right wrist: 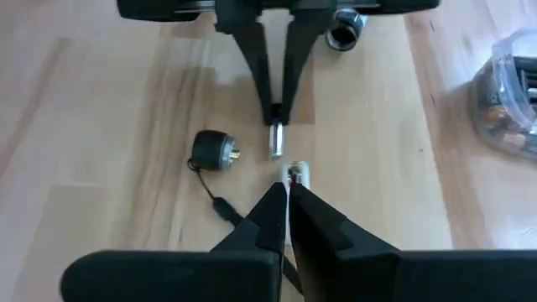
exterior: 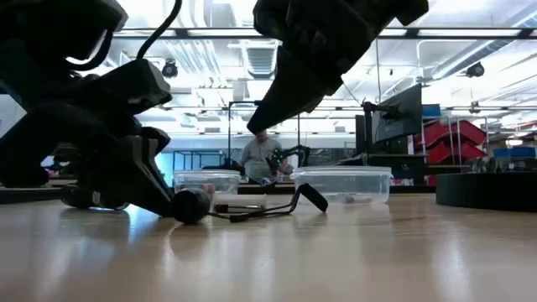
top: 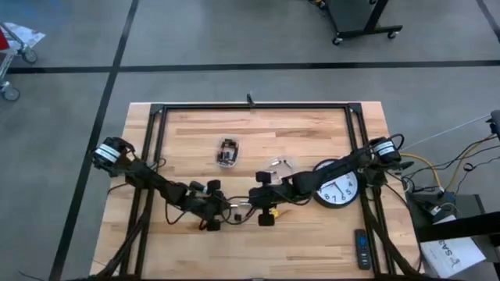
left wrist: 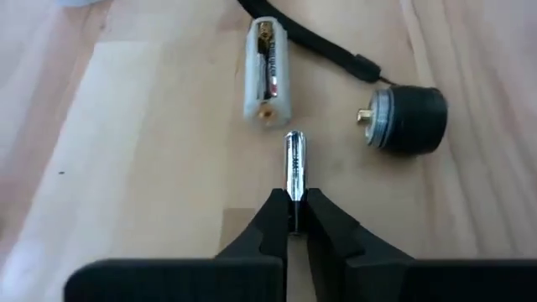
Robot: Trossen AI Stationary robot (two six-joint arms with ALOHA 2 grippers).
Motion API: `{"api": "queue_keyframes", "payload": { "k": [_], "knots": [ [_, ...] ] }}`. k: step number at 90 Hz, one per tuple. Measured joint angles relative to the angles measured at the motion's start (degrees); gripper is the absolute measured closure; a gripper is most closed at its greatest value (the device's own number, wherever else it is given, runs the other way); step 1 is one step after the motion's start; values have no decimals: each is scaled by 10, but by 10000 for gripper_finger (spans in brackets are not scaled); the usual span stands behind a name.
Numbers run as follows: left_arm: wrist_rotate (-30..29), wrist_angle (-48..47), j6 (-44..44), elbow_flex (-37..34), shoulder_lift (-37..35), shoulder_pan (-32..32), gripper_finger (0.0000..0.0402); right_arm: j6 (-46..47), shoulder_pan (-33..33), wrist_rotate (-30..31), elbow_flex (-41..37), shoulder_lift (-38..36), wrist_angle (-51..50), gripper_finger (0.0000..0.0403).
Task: Insert battery
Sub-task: Insert the silver battery into the flashlight's battery compartment
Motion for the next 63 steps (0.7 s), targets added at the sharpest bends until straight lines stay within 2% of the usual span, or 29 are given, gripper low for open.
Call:
{"api": "queue_keyframes", "payload": {
  "k": [42, 54, 63],
  "knots": [
    [38, -226, 22, 136, -1, 7, 401, 81, 13, 18, -40, 5, -3, 403],
    [39, -231, 13, 158, -1, 16, 401, 114, 19, 55, -59, 5, -2, 403],
    [40, -230, -1, 167, 3, 29, 401, 134, 22, 60, -76, 5, -1, 403]
  ]
}}
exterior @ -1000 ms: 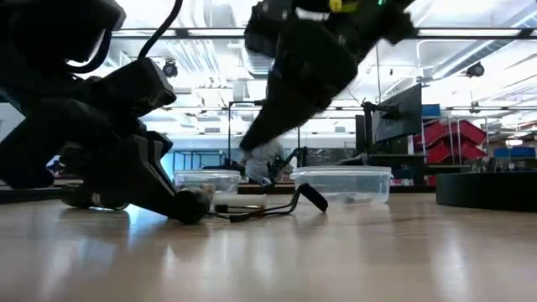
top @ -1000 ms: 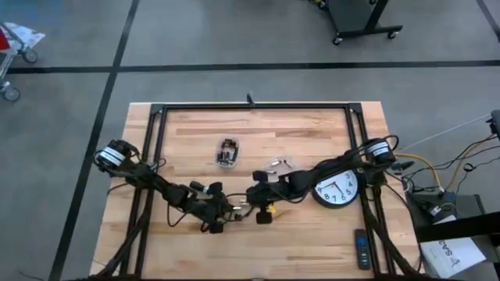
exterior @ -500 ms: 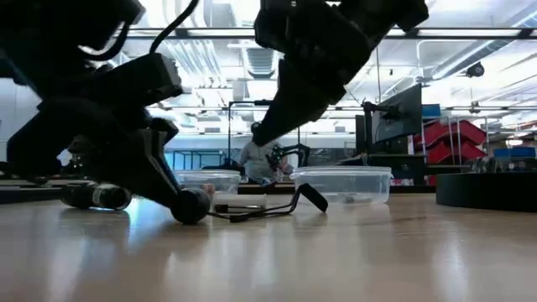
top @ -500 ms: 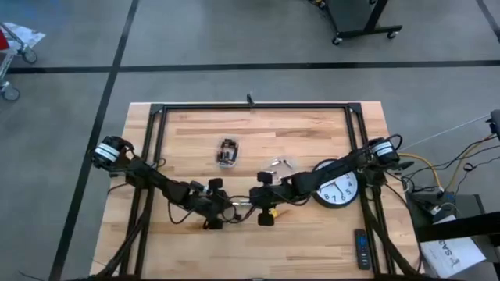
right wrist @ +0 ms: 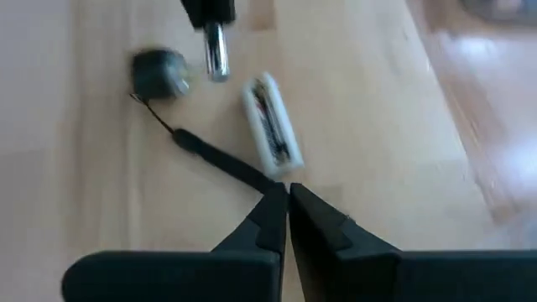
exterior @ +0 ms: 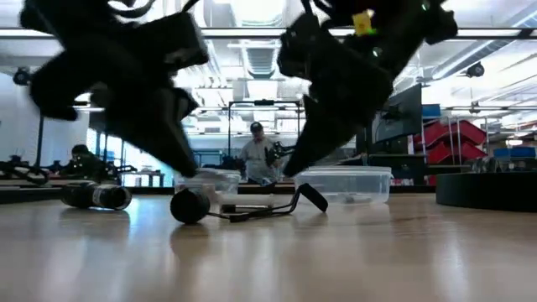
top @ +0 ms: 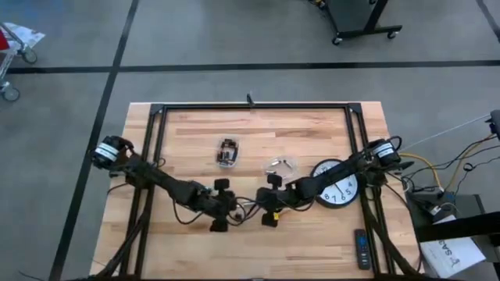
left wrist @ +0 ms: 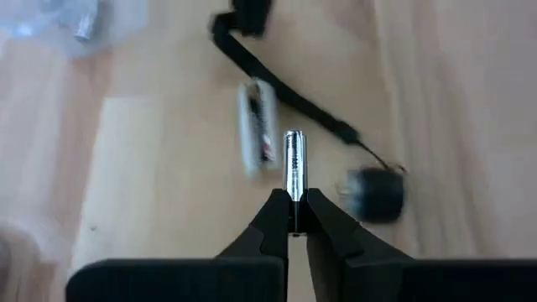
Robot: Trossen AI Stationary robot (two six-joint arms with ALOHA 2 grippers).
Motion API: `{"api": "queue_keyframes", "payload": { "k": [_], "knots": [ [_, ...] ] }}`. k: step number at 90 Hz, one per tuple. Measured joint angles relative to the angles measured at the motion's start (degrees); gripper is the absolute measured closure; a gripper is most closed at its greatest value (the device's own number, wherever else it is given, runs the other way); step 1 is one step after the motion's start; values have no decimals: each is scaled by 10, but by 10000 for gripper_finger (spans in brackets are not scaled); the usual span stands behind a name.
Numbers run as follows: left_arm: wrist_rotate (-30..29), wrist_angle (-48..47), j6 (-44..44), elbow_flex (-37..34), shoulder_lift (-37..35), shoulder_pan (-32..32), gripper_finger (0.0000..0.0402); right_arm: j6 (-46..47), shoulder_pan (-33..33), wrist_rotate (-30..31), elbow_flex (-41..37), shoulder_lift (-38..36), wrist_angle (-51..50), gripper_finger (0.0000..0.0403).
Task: Insert battery
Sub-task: Insert the silver battery into the flashlight's battery compartment
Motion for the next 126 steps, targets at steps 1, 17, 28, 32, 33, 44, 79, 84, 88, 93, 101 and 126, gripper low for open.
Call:
{"api": "queue_keyframes", "payload": {
  "k": [1, 17, 28, 32, 33, 44, 79, 84, 88, 93, 101, 126],
  "knots": [
    [0, 0, -1, 0, 1, 1, 401, 2, 1, 0, -2, 0, 1, 403],
    [6, 7, -6, 8, 18, 20, 401, -2, 4, 0, -21, 1, 26, 403],
    [17, 12, -5, 17, 33, 27, 401, -9, 3, 1, -34, 1, 62, 403],
    [24, 13, -6, 23, 36, 28, 401, -11, 3, 1, -37, 1, 68, 403],
    [24, 13, -6, 24, 37, 28, 401, -11, 3, 2, -39, 1, 69, 403],
    [25, 14, -16, 34, 37, 28, 401, -11, 3, 1, -44, 1, 80, 403],
    [37, 1, -40, 39, 39, 43, 401, -17, 3, 1, -44, 1, 96, 403],
    [39, 0, -40, 38, 39, 43, 401, -17, 3, 1, -44, 1, 97, 403],
    [39, 0, -40, 38, 39, 43, 401, -17, 3, 1, -44, 1, 98, 403],
    [39, -1, -40, 37, 39, 43, 401, -17, 3, 1, -44, 1, 100, 403],
    [39, 0, -40, 37, 39, 43, 401, -17, 3, 1, -44, 1, 104, 403],
    [39, -1, -44, 37, 39, 46, 401, -17, 3, 1, -44, 1, 105, 403]
  ]
}}
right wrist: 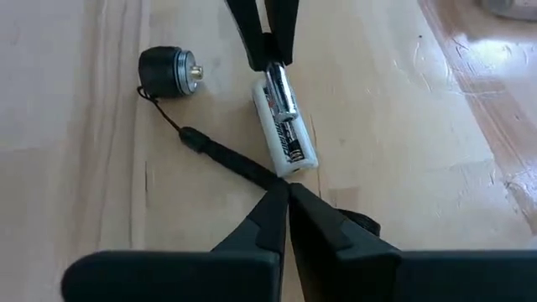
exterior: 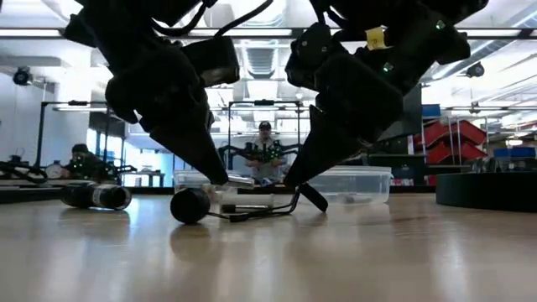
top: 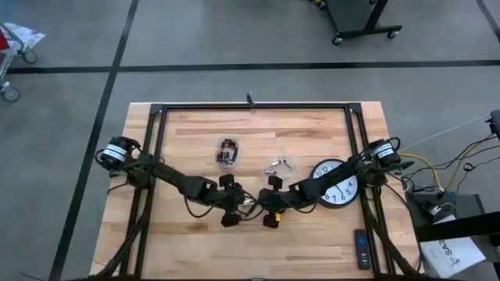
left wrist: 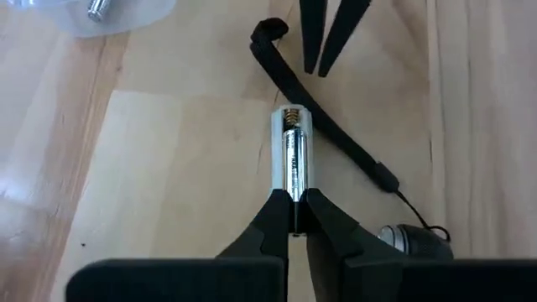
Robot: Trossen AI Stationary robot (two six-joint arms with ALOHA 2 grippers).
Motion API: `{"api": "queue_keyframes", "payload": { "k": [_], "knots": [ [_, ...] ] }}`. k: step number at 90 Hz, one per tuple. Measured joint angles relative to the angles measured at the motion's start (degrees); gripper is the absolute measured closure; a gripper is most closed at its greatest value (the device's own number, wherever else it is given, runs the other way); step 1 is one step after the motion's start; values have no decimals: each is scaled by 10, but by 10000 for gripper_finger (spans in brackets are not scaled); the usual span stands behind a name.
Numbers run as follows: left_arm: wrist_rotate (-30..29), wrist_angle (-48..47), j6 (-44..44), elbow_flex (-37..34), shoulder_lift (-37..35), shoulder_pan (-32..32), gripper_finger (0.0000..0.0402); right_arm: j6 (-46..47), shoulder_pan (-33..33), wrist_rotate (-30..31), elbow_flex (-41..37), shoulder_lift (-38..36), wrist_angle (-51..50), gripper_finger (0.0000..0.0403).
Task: Insert battery
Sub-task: Insert the silver battery into the flashlight's battery compartment
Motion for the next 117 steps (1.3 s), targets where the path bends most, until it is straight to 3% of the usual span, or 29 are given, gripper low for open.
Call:
{"api": "queue_keyframes", "payload": {
  "k": [40, 66, 117],
  "knots": [
    [25, 7, -4, 3, 11, 13, 401, -2, 0, 0, 0, 0, 2, 403],
    [26, -73, -10, 46, 13, 15, 401, 0, 0, 5, 0, 0, 4, 403],
    [49, -53, -10, 46, 39, 16, 398, 0, 0, 11, -1, 0, 4, 403]
  ]
}}
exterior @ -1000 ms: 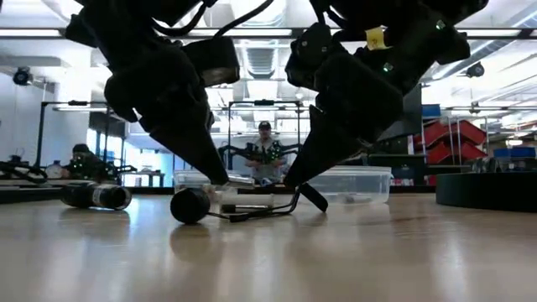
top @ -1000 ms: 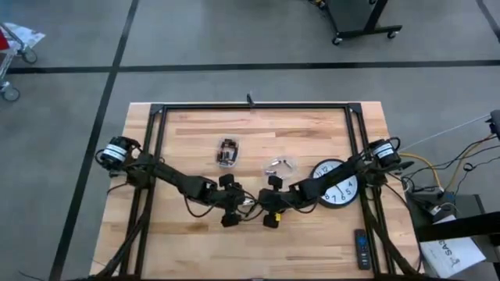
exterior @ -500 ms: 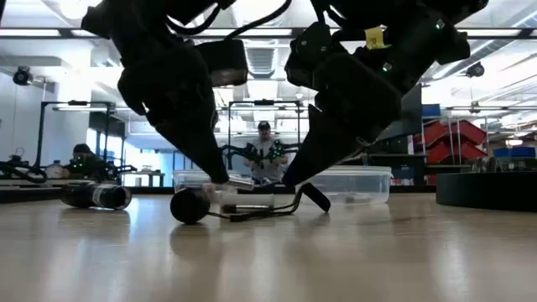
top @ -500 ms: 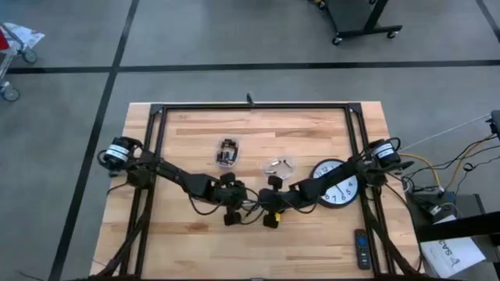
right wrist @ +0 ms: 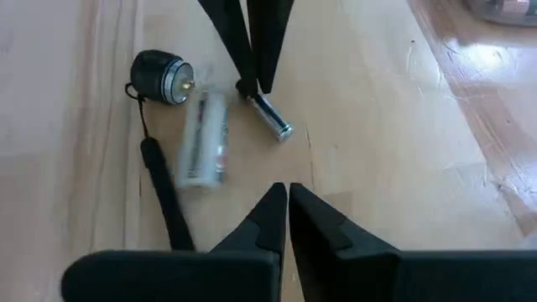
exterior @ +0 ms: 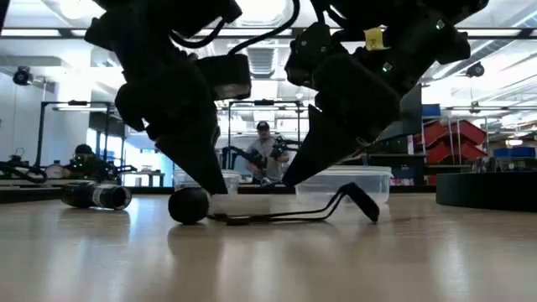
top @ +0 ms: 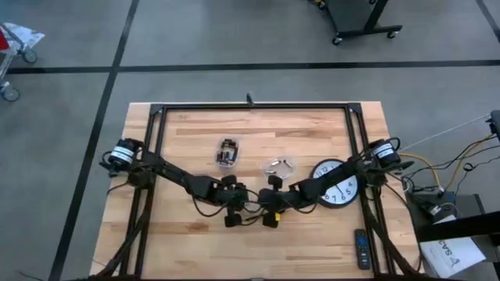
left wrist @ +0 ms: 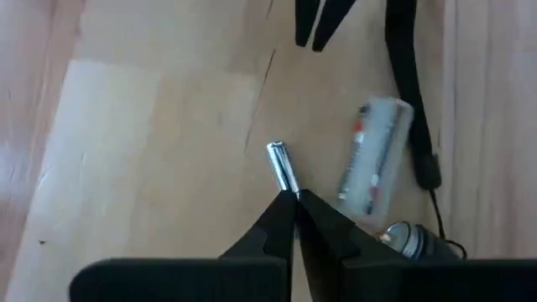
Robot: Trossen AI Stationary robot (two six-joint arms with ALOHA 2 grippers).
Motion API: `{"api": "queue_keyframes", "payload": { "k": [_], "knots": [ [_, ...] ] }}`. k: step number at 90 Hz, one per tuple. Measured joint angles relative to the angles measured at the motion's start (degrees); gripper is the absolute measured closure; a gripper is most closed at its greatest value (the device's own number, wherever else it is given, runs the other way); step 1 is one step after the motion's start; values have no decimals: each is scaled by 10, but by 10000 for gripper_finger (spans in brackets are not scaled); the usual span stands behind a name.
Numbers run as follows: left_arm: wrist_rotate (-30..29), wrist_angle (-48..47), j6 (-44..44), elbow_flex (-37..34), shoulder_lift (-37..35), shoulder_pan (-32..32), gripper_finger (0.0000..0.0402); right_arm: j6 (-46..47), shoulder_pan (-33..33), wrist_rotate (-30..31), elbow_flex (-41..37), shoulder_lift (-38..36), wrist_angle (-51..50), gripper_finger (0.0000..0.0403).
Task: Insert battery
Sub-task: Insert the silver battery into the flashlight's battery compartment
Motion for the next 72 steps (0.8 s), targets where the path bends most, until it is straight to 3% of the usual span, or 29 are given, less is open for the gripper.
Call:
{"api": "queue_keyframes", "payload": {
  "k": [55, 72],
  "knots": [
    [10, -20, 12, -2, -23, -6, 401, 16, 16, 4, 0, 0, 0, 403],
    [7, -21, 14, -13, -23, -7, 382, 20, 19, 4, 0, 0, 0, 403]
  ]
}}
